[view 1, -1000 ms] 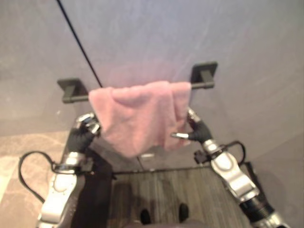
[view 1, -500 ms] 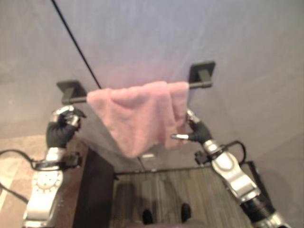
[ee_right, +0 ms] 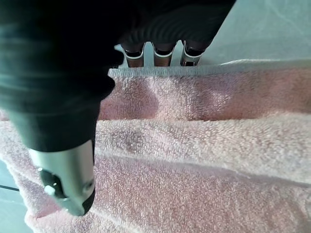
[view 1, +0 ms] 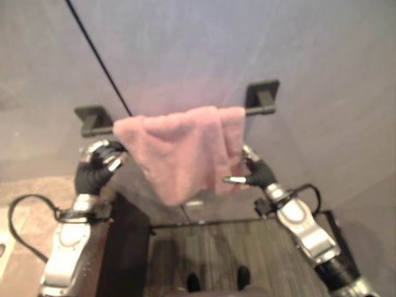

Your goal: Put brush and paste in cup on sink, flatten towel.

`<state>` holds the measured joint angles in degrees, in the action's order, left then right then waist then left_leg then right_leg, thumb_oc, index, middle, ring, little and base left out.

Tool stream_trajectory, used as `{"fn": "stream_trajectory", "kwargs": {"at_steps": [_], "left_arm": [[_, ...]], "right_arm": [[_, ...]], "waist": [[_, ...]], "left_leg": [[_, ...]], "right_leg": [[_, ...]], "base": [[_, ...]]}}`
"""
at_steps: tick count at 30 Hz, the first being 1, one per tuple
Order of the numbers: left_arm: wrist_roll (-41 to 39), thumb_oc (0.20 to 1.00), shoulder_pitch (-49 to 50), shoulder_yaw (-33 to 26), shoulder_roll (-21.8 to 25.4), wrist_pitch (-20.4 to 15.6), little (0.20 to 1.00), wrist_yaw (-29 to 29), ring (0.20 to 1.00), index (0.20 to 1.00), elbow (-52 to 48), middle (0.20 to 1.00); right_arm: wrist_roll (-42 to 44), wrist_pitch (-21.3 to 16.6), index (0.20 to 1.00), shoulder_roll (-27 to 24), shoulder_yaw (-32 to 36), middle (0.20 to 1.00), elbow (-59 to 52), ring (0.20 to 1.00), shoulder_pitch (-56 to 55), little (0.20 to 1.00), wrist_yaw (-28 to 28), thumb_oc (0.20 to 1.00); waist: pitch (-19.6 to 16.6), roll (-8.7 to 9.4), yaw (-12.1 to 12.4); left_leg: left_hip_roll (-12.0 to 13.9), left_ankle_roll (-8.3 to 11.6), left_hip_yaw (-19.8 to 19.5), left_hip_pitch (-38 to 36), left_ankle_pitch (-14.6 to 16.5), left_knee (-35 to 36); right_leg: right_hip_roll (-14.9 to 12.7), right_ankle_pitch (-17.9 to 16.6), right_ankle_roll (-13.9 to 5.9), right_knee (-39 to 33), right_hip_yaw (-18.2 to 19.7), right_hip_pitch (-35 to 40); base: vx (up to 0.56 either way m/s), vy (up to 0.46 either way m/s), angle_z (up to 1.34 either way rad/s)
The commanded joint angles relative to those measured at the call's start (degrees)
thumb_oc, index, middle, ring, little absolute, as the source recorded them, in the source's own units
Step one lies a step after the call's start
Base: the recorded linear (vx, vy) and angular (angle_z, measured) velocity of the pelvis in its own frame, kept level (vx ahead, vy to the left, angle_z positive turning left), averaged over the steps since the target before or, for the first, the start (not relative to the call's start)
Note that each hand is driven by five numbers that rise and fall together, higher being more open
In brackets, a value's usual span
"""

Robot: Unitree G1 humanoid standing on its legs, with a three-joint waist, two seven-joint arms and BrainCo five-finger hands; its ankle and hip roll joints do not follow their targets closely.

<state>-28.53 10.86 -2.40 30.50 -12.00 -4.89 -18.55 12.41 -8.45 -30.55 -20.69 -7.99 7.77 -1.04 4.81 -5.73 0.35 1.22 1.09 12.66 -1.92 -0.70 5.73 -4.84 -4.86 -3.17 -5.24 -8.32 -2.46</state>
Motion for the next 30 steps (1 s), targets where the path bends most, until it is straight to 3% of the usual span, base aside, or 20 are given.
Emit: {"fn": "stream_trajectory", "kwargs": {"at_steps": [1,2,6,7,8,15,16,17,19,30], "left_arm": [[-1.8,0.504,-2.9,-0.6,3.6,-2.2,0.504,0.5,0.504,0.504,-1.7,0.504],[-1.8,0.495,-2.9,-0.6,3.6,-2.2,0.495,0.5,0.495,0.495,-1.7,0.495],[-2.0,0.332,-3.4,0.1,3.5,-2.0,0.332,0.5,0.332,0.332,-1.6,0.332],[-2.0,0.231,-3.5,0.1,3.4,-1.9,0.231,0.4,0.231,0.231,-1.5,0.231],[-1.9,0.200,-3.5,0.2,3.4,-1.8,0.200,0.4,0.200,0.200,-1.5,0.200],[-1.0,0.200,-4.1,0.4,3.5,-1.8,0.200,0.2,0.200,0.200,-1.0,0.200],[-1.0,0.341,-4.1,0.4,3.5,-1.8,0.341,0.1,0.341,0.341,-1.1,0.341],[-0.2,0.683,-3.7,-0.4,3.7,-1.8,0.683,-0.1,0.683,0.683,-1.2,0.683],[0.1,1.000,-3.4,-0.8,3.8,-1.7,1.000,-0.2,1.000,1.000,-1.3,1.000],[1.9,1.000,0.6,-4.8,3.4,-1.6,1.000,-0.2,1.000,1.000,-3.1,1.000]], "right_arm": [[1.7,-2.2,1.000,1.2,-0.2,1.000,-2.4,1.000,1.7,1.000,0.1,1.000],[1.7,-2.2,1.000,1.2,-0.2,1.000,-2.4,1.000,1.7,1.000,0.1,1.000],[1.5,-2.1,1.000,1.3,-0.3,1.000,-2.3,1.000,1.8,1.000,-0.1,1.000],[1.5,-2.1,1.000,1.4,-0.2,1.000,-2.3,1.000,1.7,1.000,-0.2,1.000],[1.5,-2.1,1.000,1.3,-0.2,1.000,-2.3,1.000,1.7,1.000,-0.2,1.000],[1.3,-2.1,1.000,1.5,-0.5,1.000,-1.9,1.000,1.6,1.000,-0.1,1.000],[1.3,-2.1,1.000,1.5,-0.5,1.000,-1.9,1.000,1.6,1.000,-0.1,1.000],[1.2,-2.1,1.000,1.4,-0.4,1.000,-2.0,1.000,1.4,1.000,0.0,1.000],[1.2,-2.1,1.000,1.3,-0.3,1.000,-2.0,1.000,1.3,1.000,0.0,1.000],[0.6,-2.0,1.000,0.8,0.7,1.000,-2.1,1.000,0.0,1.000,0.9,1.000]], "waist": [[-1.0,4.45,0.0],[-1.0,4.45,0.0],[-1.0,4.44,-0.2],[-1.0,4.42,-0.2],[-1.0,4.38,-0.2],[-1.1,4.20,-0.2],[-1.1,4.20,-0.2],[-1.0,4.18,-0.2],[-1.0,4.17,-0.2],[-1.0,4.16,0.3]], "left_leg": [[1.8,-0.89,1.2,-1.8,5.0,-0.7],[1.8,-0.89,1.2,-1.8,5.0,-0.7],[1.8,-0.84,1.3,-1.6,5.0,-0.7],[1.8,-0.85,1.3,-1.6,5.1,-0.7],[1.8,-0.84,1.3,-1.6,5.1,-0.7],[1.7,-0.84,1.4,-1.7,5.1,-0.7],[1.7,-0.84,1.4,-1.7,5.1,-0.7],[1.7,-0.84,1.4,-1.7,5.1,-0.7],[1.7,-0.83,1.4,-1.7,5.1,-0.7],[1.9,-0.78,1.3,-1.6,5.3,-0.7]], "right_leg": [[-6.8,0.1,-4.48,0.2,-1.6,0.2],[-6.8,0.1,-4.48,0.2,-1.6,0.2],[-6.8,0.0,-4.52,0.2,-1.4,-0.1],[-6.7,0.0,-4.51,0.2,-1.3,-0.1],[-6.7,0.0,-4.50,0.2,-1.3,-0.1],[-6.6,0.1,-4.49,0.2,-1.2,-0.2],[-6.6,0.1,-4.49,0.2,-1.2,-0.2],[-6.6,0.1,-4.51,0.2,-1.1,-0.2],[-6.6,0.1,-4.51,0.2,-1.1,-0.2],[-6.3,0.3,-4.37,0.2,-1.2,-0.4]], "base": [[0.00,0.000,0.00],[0.00,0.000,0.00],[0.00,0.000,0.00],[0.00,0.000,0.00],[0.00,0.000,0.00],[0.00,0.000,0.00],[0.00,0.000,0.00],[0.00,0.000,0.00],[0.00,0.000,0.00],[0.00,-0.001,-0.01]]}}
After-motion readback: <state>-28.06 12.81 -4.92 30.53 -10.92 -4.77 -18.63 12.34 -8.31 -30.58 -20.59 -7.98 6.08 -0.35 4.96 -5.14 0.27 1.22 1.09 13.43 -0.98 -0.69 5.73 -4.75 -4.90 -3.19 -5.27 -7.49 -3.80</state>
